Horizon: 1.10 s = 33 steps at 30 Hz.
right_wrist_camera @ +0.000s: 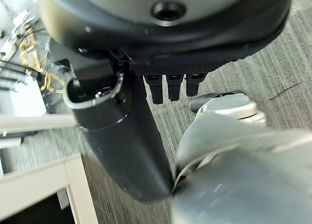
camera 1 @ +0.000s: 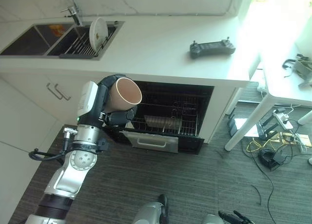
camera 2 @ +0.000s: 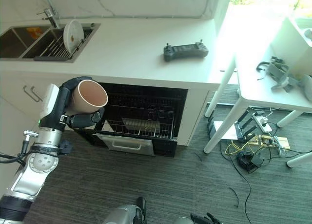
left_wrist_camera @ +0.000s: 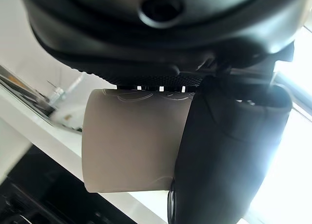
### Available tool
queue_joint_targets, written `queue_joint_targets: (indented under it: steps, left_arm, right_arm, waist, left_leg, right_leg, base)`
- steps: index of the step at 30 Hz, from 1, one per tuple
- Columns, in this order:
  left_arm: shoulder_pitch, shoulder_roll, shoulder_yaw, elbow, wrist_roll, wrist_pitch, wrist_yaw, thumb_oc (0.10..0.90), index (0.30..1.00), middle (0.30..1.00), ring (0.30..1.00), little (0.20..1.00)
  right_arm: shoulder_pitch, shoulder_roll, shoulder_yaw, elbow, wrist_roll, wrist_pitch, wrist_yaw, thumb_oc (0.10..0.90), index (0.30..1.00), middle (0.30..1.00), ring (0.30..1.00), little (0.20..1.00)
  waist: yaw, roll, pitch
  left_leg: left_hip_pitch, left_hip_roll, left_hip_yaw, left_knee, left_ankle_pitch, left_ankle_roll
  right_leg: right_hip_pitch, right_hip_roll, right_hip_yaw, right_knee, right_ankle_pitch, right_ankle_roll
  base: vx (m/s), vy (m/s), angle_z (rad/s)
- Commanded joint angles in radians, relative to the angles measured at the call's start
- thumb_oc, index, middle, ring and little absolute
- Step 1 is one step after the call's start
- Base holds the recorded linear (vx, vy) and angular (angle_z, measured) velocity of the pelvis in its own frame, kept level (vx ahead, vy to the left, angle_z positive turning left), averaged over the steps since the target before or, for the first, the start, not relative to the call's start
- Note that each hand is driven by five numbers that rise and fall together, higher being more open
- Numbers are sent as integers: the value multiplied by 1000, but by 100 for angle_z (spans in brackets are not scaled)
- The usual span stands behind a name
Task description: Place the dishes in the dishwasher.
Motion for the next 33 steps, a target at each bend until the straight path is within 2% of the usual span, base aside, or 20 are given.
queue_joint_targets:
  steps: [1,2,4,7,8,10,11,12,15,17,21,23,24,26,33]
  left_arm:
    - [-74,45,100,-108,-1,-94,36,400,300,300,300,300]
    - [-83,55,95,-108,-2,-89,36,400,300,300,300,300]
    - [-90,62,89,-102,-4,-88,38,400,300,300,300,300]
    - [-131,79,66,-96,-15,-86,30,400,300,300,300,300]
    - [-146,85,59,-99,-18,-83,23,400,300,300,300,300]
    - [-149,86,57,-99,-18,-82,22,400,300,300,300,300]
    - [-194,118,30,-102,-40,-54,19,400,300,300,300,300]
    - [-201,126,26,-102,-46,-48,23,400,300,300,300,300]
    - [-196,133,29,-108,-66,-26,20,400,300,300,300,300]
    - [-192,112,8,-124,-93,-17,24,400,300,300,300,300]
    - [-200,94,-7,-130,-129,-15,26,400,300,300,300,300]
    - [-222,94,-17,-117,-146,-26,8,400,300,300,300,300]
    - [-237,93,-25,-110,-149,-31,0,400,300,300,300,300]
    - [-258,90,-44,-99,-149,-11,-6,400,300,300,300,300]
    - [-245,111,-48,-107,-161,19,1,400,300,300,300,300]
  right_arm:
    - [40,-52,2,4,-9,-25,-6,800,900,900,900,900]
    - [37,-58,3,-4,-11,-14,-1,800,900,900,900,900]
    - [35,-63,5,-4,-19,-8,7,800,900,900,900,900]
    - [36,-73,16,4,-41,-11,19,800,900,900,900,900]
    - [34,-78,17,6,-41,-10,23,800,900,900,900,900]
    - [33,-78,16,7,-41,-9,24,800,900,900,900,900]
    - [10,-99,11,16,-45,-4,41,800,900,900,900,900]
    - [3,-100,11,17,-49,-1,40,800,900,900,900,900]
    - [0,-102,18,18,-68,26,27,800,900,900,900,900]
    - [12,-99,23,31,-48,33,-5,800,900,900,900,900]
    - [26,-116,13,36,-3,16,-61,800,900,900,900,900]
    - [33,-134,-15,43,29,-3,-68,800,900,900,900,900]
    - [37,-140,-30,41,43,-13,-75,800,900,900,900,900]
    - [41,-151,-71,28,112,-23,-126,800,900,900,900,900]
    - [85,-148,-154,36,112,-70,-174,800,900,900,900,900]
  waist:
    - [-28,28,-21]
    - [-33,27,-11]
    - [-37,24,-5]
    - [-57,18,4]
    - [-60,9,6]
    - [-59,7,3]
    - [-66,-22,16]
    - [-65,-26,16]
    - [-64,-23,6]
    - [-80,-22,-1]
    - [-84,-34,16]
    - [-97,-22,27]
    - [-108,-17,28]
    - [-119,-4,18]
    - [-127,2,-21]
  left_leg:
    - [128,29,-30,-52,-153,-12]
    - [141,23,-30,-52,-163,7]
    - [147,19,-30,-52,-169,16]
    - [144,20,-46,-52,-170,5]
    - [134,15,-50,-52,-165,2]
    - [129,14,-49,-52,-164,1]
    - [116,12,-44,-52,-178,-5]
    - [113,17,-39,-52,-183,-8]
    - [117,49,-22,-52,-183,-26]
    - [148,73,-8,-52,-168,-43]
    - [172,78,15,-52,-117,-61]
    - [139,145,55,-52,-75,-106]
    - [139,172,67,-52,-78,-129]
    - [116,182,58,-52,-67,-140]
    - [114,176,76,-52,-114,-137]
  right_leg:
    - [-10,140,-31,20,-23,4]
    - [-32,139,-22,82,-10,10]
    - [-55,141,-10,121,-5,13]
    - [-71,175,42,20,5,12]
    - [-102,169,65,20,7,17]
    - [-110,168,69,20,7,19]
    - [-203,139,140,20,49,62]
    - [-218,138,144,20,53,65]
    - [-207,148,129,20,30,47]
    - [-169,165,119,20,-1,17]
    - [-118,160,106,20,-19,-21]
    - [-99,163,66,20,-32,-31]
    - [-85,158,52,20,-51,-26]
    - [-96,138,26,20,-47,-21]
    - [-103,94,-8,20,-37,16]
  base:
    - [79,186,15]
    - [67,151,6]
    - [47,60,-9]
    - [57,-98,-7]
    - [15,-137,24]
    - [22,-220,38]
    - [86,-446,21]
    - [134,-542,3]
    - [247,-371,33]
    - [317,-387,45]
    - [166,-162,70]
    - [66,12,41]
    - [42,116,63]
    - [62,203,63]
    - [63,135,14]
